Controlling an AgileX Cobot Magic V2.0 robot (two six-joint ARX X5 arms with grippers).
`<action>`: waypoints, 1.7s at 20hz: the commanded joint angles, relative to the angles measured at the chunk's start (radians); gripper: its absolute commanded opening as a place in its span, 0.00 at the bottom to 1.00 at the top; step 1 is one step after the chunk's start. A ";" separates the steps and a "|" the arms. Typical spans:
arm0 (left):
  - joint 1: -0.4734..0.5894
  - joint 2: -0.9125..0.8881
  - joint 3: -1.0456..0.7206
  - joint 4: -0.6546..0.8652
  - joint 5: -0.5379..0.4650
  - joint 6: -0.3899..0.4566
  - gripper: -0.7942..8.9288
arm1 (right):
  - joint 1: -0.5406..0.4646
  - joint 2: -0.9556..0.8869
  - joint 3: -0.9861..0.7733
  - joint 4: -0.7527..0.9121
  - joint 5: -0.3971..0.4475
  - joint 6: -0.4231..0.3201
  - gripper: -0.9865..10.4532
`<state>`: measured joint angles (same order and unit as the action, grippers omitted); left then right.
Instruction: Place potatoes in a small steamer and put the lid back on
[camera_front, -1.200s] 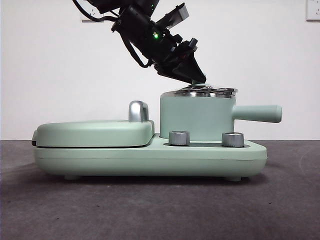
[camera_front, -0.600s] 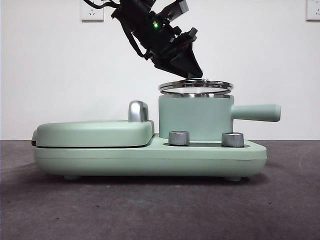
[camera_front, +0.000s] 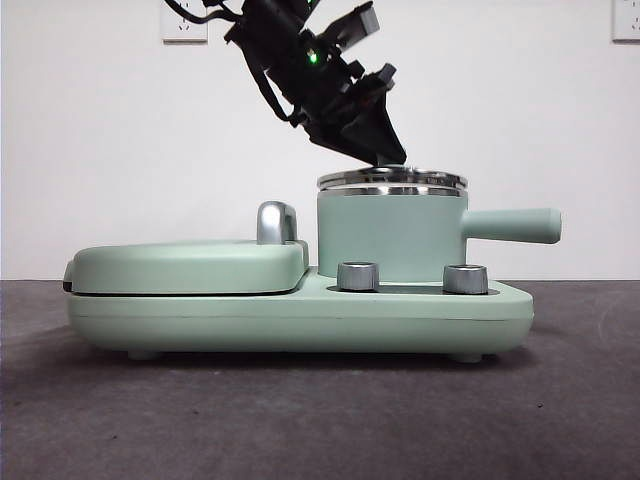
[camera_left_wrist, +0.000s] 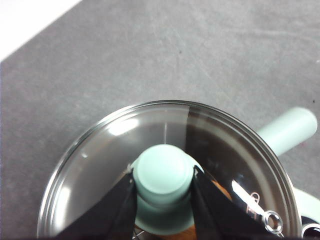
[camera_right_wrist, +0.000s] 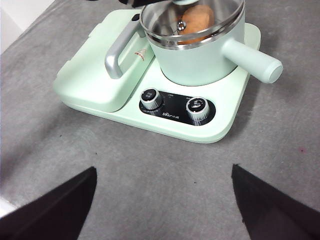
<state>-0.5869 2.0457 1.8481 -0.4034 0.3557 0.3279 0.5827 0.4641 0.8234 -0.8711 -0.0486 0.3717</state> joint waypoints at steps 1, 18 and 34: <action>-0.010 0.037 0.039 0.019 0.002 0.013 0.10 | 0.009 0.003 0.008 0.011 0.003 0.010 0.46; -0.016 0.051 0.039 -0.047 -0.052 0.056 0.12 | 0.009 0.003 0.008 0.012 0.005 0.010 0.46; -0.024 -0.031 0.273 -0.375 -0.051 -0.074 0.57 | 0.009 0.003 0.008 0.011 0.004 0.010 0.46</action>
<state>-0.6006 2.0315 2.0819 -0.7532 0.3016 0.2832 0.5827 0.4641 0.8234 -0.8711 -0.0486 0.3717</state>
